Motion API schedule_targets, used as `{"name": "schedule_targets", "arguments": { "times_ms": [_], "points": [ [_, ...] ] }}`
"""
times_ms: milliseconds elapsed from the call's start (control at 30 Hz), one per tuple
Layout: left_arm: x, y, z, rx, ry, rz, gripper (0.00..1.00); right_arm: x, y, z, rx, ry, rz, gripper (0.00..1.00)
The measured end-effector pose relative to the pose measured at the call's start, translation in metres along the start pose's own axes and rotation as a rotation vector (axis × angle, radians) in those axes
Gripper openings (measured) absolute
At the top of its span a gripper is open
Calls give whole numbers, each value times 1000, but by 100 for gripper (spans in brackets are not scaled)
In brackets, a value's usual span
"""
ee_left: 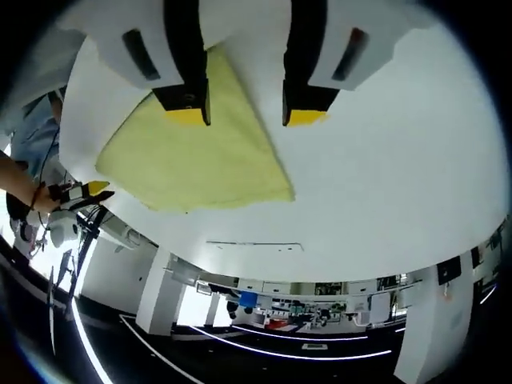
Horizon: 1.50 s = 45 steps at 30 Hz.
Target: Fold the garment on the visible template until the final outline fits inside the template.
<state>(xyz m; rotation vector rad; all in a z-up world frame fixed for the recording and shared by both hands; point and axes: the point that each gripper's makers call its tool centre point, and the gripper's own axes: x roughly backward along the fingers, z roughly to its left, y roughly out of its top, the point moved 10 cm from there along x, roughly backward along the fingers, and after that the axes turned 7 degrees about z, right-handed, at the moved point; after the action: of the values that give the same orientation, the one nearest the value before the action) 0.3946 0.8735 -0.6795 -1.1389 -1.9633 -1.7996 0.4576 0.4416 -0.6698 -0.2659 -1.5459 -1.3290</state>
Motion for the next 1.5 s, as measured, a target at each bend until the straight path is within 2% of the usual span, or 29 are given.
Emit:
{"name": "schedule_targets", "arguments": {
  "times_ms": [133, 267, 400, 567, 700, 967, 1100, 1267, 1500],
  "points": [
    [2, -7, -4, 22, -3, 23, 25, 6, -10, 5, -3, 6, 15, 39],
    [3, -15, -9, 39, -9, 41, 23, 10, -17, 9, -21, 19, 18, 31],
    [1, -25, -15, 54, 2, 87, 20, 10, -24, 13, -35, 39, 34, 22],
    [-1, -31, -16, 62, 5, 104, 15, 11, -34, 14, -8, 20, 68, 19],
    [-1, -33, -14, 107, 2, 108, 12, 12, -38, 12, -25, 27, 63, 15],
    [2, -38, -14, 134, -10, 130, 5, 11, -43, 11, -34, 28, 55, 2],
    [3, -40, -15, 125, -22, 136, 1, 11, -44, 10, -51, 32, 43, 0],
    [5, -41, -17, 56, -5, 139, 0, 11, -47, 11, -51, 28, 52, 0],
    [11, -46, -19, 62, -1, 150, 0, 13, -53, 14, -51, 34, 54, 0]
  ]
}}
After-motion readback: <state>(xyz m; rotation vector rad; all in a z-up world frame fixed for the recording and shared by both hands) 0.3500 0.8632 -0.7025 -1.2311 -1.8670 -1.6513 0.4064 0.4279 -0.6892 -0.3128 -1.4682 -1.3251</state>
